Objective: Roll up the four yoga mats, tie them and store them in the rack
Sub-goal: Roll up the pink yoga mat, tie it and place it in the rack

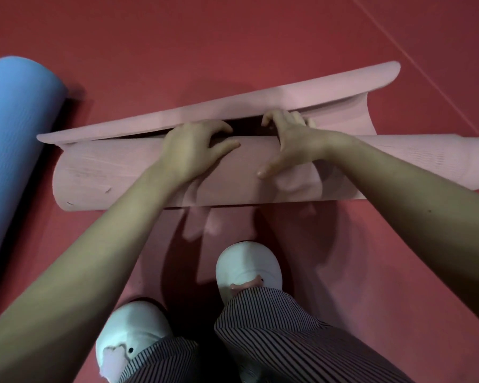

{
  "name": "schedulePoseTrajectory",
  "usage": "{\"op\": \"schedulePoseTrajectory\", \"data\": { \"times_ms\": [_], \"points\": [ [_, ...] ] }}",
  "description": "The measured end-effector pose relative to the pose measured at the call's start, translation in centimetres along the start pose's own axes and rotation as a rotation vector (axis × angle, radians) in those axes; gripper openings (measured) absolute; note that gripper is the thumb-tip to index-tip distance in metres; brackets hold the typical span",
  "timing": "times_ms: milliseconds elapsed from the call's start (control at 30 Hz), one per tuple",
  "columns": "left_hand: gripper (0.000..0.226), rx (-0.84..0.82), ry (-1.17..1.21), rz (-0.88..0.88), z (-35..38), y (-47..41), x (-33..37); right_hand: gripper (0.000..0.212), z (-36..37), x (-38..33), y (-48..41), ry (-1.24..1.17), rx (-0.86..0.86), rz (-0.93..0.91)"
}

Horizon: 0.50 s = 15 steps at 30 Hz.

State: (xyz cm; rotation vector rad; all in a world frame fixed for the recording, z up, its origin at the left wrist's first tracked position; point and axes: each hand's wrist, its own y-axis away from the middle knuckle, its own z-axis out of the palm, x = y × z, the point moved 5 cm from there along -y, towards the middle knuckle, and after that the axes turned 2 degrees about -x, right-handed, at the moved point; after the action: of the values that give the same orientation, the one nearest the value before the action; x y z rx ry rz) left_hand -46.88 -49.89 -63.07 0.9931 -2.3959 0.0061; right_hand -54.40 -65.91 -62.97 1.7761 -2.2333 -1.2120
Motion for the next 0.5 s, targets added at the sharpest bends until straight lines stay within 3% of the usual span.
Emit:
{"op": "schedulePoseTrajectory", "data": {
  "times_ms": [67, 233, 400, 500],
  "points": [
    [0.070, 0.048, -0.066, 0.105, 0.5, 0.6, 1.2, 0.080, -0.2, 0.6, -0.5, -0.053, 0.011, -0.001],
    [0.129, -0.168, -0.423, 0.139, 1.3, 0.8, 1.6, 0.081, -1.0, 1.2, -1.2, -0.096, 0.066, -0.007],
    [0.119, -0.235, -0.422, 0.094, 0.8, -0.7, 1.6, 0.087, -1.9, 0.7, -1.7, -0.121, 0.110, -0.033],
    [0.115, -0.279, -0.369, 0.076, 0.3, -2.2, 1.2, 0.070, -1.9, 0.4, -1.5, -0.142, 0.213, -0.056]
  ]
}}
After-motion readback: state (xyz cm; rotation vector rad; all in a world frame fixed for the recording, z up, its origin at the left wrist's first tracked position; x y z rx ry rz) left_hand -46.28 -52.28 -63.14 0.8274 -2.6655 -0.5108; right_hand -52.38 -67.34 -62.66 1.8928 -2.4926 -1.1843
